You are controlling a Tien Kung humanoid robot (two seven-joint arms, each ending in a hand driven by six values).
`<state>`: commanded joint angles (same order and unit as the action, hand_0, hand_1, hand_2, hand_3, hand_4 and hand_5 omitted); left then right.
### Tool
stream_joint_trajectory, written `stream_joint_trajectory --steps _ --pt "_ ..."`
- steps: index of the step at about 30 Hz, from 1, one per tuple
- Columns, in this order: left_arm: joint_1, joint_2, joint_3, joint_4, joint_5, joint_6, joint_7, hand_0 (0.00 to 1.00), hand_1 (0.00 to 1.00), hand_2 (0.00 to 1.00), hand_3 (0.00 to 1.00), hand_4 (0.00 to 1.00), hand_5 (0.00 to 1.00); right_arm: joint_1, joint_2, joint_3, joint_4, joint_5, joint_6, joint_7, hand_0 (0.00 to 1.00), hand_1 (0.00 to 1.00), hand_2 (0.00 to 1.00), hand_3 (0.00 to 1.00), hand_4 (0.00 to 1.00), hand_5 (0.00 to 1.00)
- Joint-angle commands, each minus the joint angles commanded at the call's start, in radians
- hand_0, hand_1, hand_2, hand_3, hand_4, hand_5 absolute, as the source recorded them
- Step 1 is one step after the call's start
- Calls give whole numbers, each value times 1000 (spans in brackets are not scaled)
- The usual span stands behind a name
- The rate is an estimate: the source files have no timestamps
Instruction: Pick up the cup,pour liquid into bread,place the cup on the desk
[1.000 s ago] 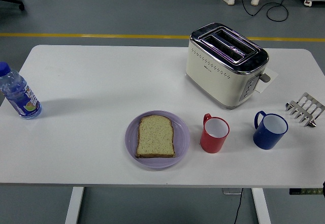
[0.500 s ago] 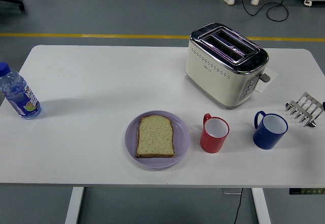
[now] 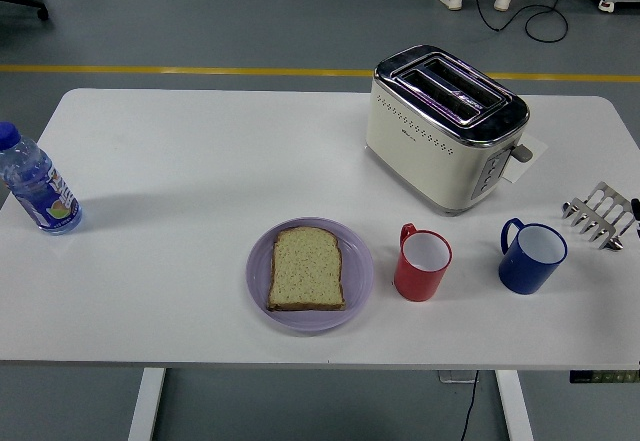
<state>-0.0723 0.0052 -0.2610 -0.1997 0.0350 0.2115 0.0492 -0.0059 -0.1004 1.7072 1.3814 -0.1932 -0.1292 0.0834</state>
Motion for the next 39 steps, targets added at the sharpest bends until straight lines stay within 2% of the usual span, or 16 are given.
stream_joint_trajectory --steps 6,12,39 --pt "-1 1 1 0 0 0 0 634 645 654 506 239 853 3 0 -7 -2 -1 49 -7 650 570 625 595 560 140" --pt "-1 1 0 0 0 0 0 634 645 654 506 240 855 3 0 -9 -7 -1 73 -10 647 567 626 596 566 145" --pt "12 -2 20 1 -8 0 0 634 645 654 506 240 854 -6 -1 -13 -24 15 50 5 642 561 626 596 574 124"
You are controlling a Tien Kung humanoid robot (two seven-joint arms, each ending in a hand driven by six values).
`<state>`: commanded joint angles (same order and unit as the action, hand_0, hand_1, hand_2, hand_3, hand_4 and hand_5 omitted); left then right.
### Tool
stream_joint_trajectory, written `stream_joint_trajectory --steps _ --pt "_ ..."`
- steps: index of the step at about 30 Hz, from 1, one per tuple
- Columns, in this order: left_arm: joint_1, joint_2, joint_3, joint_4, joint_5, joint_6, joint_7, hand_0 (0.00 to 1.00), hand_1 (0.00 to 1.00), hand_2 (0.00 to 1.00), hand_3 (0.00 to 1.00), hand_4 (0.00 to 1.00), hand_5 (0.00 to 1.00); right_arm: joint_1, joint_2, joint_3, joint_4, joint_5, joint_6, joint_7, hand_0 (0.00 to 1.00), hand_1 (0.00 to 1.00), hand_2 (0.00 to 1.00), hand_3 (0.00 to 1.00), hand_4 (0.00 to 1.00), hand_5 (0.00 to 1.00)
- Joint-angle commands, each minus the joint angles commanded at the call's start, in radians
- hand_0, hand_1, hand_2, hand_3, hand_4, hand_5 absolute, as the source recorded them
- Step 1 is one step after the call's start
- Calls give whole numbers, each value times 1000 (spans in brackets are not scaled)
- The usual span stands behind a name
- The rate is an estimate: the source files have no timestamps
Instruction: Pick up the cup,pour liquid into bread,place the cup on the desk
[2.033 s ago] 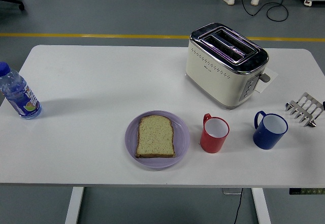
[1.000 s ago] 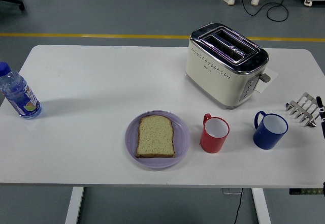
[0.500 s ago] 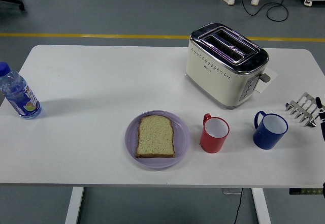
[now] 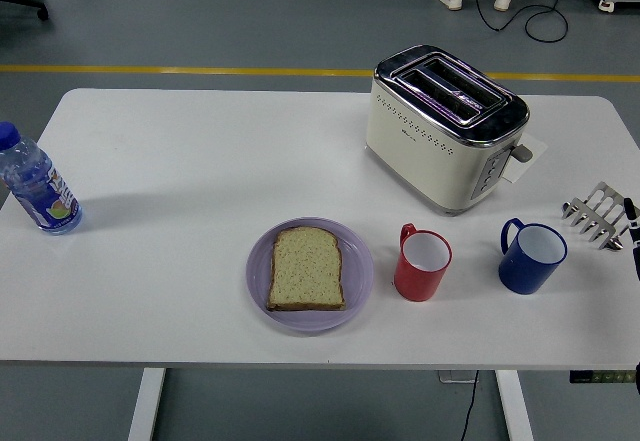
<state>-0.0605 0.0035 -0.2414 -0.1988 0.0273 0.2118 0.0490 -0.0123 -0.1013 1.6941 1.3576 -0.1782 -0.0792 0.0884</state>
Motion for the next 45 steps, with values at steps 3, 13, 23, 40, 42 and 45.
stream_joint_trajectory --steps 3,13,23,40,42,45 --pt "1 0 2 0 0 0 0 634 645 654 506 241 856 0 0 0 -2 0 -7 6 641 563 628 596 578 121" --pt "-4 0 -8 -1 2 0 0 635 645 654 506 240 854 3 3 -1 -5 1 -13 10 644 572 637 596 577 117" --pt "-11 0 -15 -2 5 1 0 634 645 654 506 240 852 9 5 -4 -13 14 -10 12 645 579 660 605 577 116" --pt "-12 0 -18 -2 6 1 0 635 645 654 506 241 851 10 7 -3 -21 17 -7 10 532 558 669 622 577 112" --pt "-12 0 -18 -2 6 1 0 635 645 654 506 241 851 10 6 -4 -22 17 -6 10 532 558 669 622 577 112" --pt "-12 0 -18 -2 7 1 0 634 645 654 506 241 851 11 6 -3 -23 17 -6 10 533 560 669 622 579 117"
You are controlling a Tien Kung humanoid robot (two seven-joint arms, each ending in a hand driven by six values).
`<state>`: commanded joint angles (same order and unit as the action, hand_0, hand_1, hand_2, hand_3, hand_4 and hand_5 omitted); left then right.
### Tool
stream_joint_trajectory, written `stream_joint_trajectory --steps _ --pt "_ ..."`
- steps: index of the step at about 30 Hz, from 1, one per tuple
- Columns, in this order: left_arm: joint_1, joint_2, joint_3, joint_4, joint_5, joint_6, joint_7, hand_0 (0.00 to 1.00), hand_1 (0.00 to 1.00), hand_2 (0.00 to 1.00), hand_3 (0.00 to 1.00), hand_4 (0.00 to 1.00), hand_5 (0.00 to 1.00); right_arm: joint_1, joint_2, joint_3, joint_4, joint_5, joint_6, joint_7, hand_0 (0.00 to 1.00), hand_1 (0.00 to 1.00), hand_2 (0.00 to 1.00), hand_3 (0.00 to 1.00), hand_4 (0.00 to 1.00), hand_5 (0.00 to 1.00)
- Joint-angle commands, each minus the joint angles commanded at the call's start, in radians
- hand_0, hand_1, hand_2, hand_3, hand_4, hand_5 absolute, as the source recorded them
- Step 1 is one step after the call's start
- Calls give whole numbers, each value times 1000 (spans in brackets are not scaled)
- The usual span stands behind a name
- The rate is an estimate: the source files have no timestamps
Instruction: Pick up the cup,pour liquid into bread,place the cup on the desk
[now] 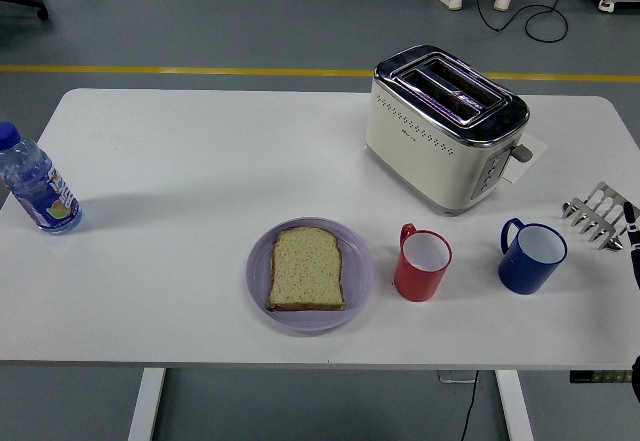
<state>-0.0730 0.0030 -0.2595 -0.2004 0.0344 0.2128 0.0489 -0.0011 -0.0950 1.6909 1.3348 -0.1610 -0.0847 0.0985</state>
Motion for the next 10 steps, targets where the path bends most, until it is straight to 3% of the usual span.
stream_joint_trajectory --steps 10 --pt "0 -1 0 0 -2 0 0 635 645 654 506 241 850 1 0 1 -2 0 0 1 532 562 669 620 579 116"
